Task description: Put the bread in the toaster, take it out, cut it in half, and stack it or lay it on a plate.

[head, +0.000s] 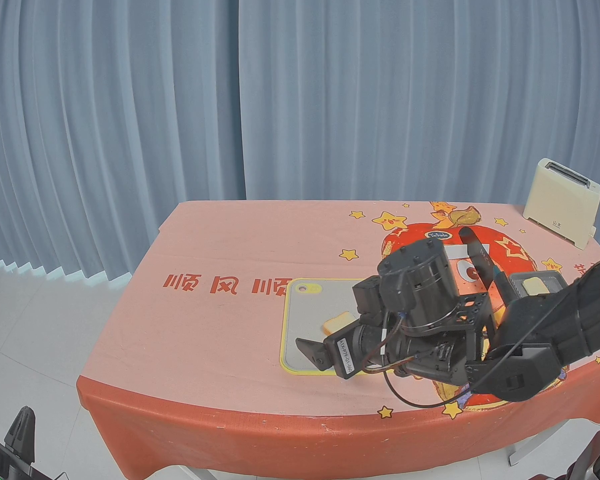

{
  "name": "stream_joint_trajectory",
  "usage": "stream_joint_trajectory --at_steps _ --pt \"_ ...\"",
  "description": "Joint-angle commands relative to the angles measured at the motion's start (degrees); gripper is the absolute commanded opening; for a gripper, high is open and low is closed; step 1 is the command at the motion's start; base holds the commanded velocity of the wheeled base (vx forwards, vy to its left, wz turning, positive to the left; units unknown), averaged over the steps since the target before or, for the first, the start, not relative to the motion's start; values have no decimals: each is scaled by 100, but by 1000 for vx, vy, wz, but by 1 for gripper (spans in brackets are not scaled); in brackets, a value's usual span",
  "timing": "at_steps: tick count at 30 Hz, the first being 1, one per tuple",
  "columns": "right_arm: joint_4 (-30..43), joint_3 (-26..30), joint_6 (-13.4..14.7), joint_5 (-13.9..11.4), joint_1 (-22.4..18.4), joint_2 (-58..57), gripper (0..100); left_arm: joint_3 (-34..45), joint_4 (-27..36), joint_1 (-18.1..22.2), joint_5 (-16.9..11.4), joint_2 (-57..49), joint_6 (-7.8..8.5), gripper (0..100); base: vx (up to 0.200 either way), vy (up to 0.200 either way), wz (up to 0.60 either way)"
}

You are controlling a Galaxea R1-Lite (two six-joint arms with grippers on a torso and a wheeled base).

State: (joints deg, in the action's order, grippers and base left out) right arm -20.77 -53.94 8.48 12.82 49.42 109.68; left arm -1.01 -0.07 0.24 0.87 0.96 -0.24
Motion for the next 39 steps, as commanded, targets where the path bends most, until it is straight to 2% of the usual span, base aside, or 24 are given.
stream_joint_trajectory --at_steps 1,9,30,39 --pt "-6 -178 -5 1 -3 379 100 101 -1 2 1 9 -2 0 0 0 0" --pt "3 -354 4 -8 15 616 100 101 -1 2 1 9 -2 0 0 0 0" --pt "-32 -266 66 1 103 695 100 101 -1 2 1 9 -2 0 0 0 0" --pt "-23 -213 66 18 270 678 100 101 -1 2 1 9 -2 0 0 0 0"
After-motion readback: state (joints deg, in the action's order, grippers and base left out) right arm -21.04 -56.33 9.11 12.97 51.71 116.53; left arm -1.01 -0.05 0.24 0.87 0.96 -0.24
